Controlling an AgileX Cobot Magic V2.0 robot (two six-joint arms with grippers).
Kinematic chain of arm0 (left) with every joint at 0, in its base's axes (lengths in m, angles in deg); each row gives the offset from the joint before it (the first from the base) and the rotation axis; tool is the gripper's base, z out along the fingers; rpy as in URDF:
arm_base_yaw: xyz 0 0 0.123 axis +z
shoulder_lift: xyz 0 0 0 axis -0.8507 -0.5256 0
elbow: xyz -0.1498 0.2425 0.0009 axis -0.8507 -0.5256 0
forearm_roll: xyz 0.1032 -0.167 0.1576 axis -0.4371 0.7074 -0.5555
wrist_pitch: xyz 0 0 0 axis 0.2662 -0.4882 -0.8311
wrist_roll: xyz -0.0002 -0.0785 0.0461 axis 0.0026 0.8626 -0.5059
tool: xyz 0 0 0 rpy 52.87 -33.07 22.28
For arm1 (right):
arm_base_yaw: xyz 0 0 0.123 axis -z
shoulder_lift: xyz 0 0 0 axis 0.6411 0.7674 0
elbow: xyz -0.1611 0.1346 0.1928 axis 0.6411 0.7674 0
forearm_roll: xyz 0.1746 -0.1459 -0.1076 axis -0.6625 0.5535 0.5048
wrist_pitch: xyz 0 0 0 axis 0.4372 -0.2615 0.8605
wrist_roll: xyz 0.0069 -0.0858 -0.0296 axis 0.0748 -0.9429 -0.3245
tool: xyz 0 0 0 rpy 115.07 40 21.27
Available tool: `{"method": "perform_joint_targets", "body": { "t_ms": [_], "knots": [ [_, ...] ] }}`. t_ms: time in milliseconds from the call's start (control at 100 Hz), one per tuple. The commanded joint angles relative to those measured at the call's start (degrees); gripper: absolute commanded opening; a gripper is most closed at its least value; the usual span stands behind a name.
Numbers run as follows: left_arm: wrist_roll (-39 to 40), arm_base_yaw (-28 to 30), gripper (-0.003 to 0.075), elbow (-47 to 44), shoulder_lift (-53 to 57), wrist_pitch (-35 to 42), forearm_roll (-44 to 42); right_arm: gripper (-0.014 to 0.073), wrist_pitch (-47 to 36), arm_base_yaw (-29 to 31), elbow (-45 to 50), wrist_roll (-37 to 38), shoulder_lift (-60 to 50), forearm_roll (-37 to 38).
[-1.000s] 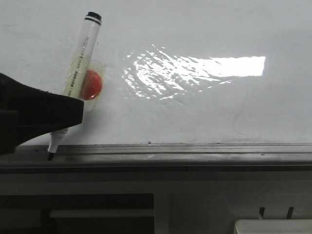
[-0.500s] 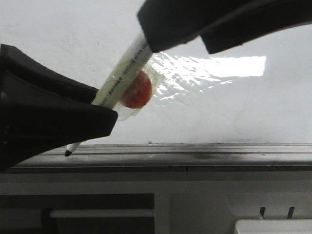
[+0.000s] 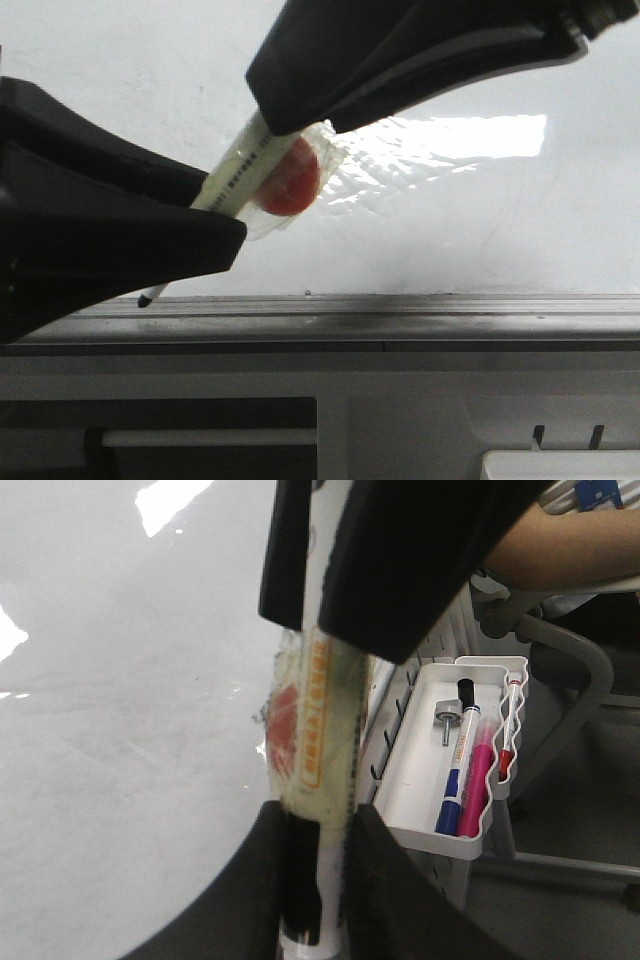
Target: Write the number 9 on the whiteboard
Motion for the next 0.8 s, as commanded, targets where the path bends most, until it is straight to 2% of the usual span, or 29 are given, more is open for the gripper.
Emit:
{"method": "perform_joint_targets", "body": {
  "t_ms": [0, 80, 200, 250, 380, 450, 620, 790],
  "knots": [
    [0.1, -0.08, -0.002, 1.73, 1.05, 4.83, 0.69, 0.0048, -4.41, -0.05, -2.14, -0.85, -0.73, -0.12],
    [0.1, -0.08, -0.002, 1.73, 1.05, 4.83, 0.69, -0.0021, -4.41, -0.05, -2.14, -0.85, -0.73, -0.12],
    [0.1, -0.08, -0.0009, 1.73, 1.05, 4.83, 0.69, -0.0066, -4.41, -0.05, -2.14, -0.85, -0.73, -0.12],
    [0.1, -0.08, 0.0034, 1.73, 1.05, 4.83, 0.69, -0.0071, -4.41, -0.05, -2.14, -0.85, -0.73, -0.12],
    [0.21, -0.08, 0.0231, 1.73, 1.05, 4.83, 1.35, -0.0071, -4.52, -0.05, -2.14, -0.85, -0.73, -0.12],
    [0.33, -0.08, 0.0283, 1.73, 1.05, 4.83, 2.52, -0.0071, -4.52, -0.05, -2.14, -0.85, -0.73, -0.12],
    [0.33, 0.04, 0.0284, 1.73, 4.4, 2.43, 3.06, -0.0071, -4.68, -0.05, -2.14, -0.85, -0.73, -0.12],
    [0.33, 0.04, 0.0284, 1.73, 12.69, -3.82, 8.48, -0.0071, -4.79, 0.17, -2.14, -0.85, -0.73, -0.12]
  ]
}}
